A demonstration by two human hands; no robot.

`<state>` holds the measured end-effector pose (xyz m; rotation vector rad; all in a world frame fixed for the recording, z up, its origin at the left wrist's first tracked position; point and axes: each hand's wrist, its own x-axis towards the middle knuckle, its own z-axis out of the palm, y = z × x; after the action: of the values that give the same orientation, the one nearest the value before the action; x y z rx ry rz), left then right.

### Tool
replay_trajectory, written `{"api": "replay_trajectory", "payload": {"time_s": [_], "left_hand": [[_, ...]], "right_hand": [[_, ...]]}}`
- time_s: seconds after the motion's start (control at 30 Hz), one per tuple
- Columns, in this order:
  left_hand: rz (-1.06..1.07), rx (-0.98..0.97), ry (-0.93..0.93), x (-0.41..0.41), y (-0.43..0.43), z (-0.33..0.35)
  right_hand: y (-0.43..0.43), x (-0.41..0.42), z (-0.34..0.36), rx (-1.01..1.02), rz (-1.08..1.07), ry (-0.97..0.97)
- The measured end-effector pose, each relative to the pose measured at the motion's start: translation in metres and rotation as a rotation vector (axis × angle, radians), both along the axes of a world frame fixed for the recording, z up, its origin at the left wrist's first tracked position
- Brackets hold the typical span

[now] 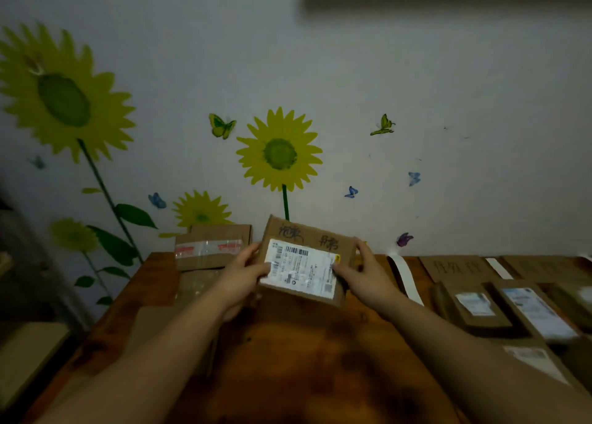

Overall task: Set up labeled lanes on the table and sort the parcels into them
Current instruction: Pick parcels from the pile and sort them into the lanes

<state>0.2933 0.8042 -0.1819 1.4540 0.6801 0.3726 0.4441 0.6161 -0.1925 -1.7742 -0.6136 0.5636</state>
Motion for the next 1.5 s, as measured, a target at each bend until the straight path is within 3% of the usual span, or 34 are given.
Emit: {"api": "replay_trajectory", "payload": {"time_s": [0.1,0.17,0.43,0.57,0.7,0.83,1.1,1.17,1.37,1.5], "left_hand": [[-0.128,0.038,-0.049,-0.036,-0.019,0.008],[-0.142,0.054,-0.085,-0.051,-0.031,0.015],[0.070,-0.009,-0.269,-0.039,-0.114,0.034],[-0.244,0.123,-0.166,-0.023,-0.174,0.037],[-0.474,0.178,-0.187,0.004,-0.250,0.045],[-0.568,0.035,-0.206,0.031,-0.327,0.048],[-0.761,-0.021,-0.055,0.095,-0.533,0.034],[-0.818,0.042,-0.027,0.113,-0.573,0.032],[-0.933,0.071,0.048,0.157,-0.652,0.025],[-0.961,-0.025,0.092,0.195,-0.684,0.014]], "right_hand": [[-0.026,-0.039,0.003,0.056,-0.011,0.101],[-0.046,-0.058,0.007,-0.017,-0.018,0.052],[-0.125,-0.098,0.018,0.044,-0.068,0.043],[-0.175,-0.095,0.027,0.061,-0.192,0.015],[-0.254,-0.083,0.033,0.104,-0.296,-0.026],[-0.338,-0.072,0.041,0.165,-0.333,-0.029],[-0.546,-0.039,0.036,0.246,-0.513,0.086],[-0.588,-0.032,0.031,0.227,-0.557,0.078],[-0.673,-0.007,0.019,0.186,-0.617,0.118],[-0.705,0.018,0.016,0.158,-0.613,0.157]]}}
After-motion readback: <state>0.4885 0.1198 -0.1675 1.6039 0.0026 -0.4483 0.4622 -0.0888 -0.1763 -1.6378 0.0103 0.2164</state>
